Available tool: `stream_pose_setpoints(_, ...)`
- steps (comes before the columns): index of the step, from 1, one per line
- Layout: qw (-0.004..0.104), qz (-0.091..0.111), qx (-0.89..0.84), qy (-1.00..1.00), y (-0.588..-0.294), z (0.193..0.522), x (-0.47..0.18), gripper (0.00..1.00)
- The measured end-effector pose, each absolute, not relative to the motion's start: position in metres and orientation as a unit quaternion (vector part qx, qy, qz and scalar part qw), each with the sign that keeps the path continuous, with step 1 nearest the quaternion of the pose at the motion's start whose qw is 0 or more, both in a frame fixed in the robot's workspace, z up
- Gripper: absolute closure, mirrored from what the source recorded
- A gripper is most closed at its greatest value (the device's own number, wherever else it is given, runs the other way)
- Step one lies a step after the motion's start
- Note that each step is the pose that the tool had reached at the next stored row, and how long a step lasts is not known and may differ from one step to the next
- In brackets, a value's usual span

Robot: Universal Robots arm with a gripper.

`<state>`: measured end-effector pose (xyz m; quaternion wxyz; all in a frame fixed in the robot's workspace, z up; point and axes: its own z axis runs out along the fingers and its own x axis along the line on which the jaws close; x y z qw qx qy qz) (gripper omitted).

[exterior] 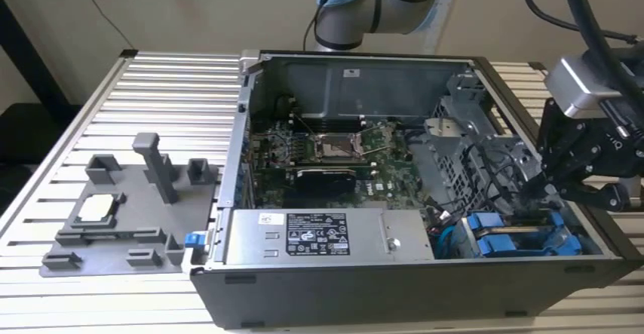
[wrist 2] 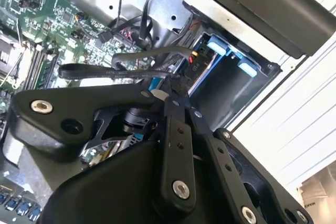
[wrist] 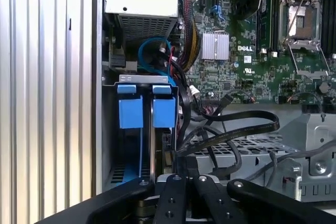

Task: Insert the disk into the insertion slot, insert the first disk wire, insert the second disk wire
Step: 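Insert the second disk wire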

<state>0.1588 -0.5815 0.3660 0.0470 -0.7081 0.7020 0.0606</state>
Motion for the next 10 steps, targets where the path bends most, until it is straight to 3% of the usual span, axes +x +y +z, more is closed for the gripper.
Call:
stream_pose_setpoints(7,0.033,0.044,-0.709,0.703,-0.581,0.374,0.159,0.89)
stream_pose_setpoints(10,0.033,0.042,-0.709,0.703,-0.581,0.386,0.159,0.89)
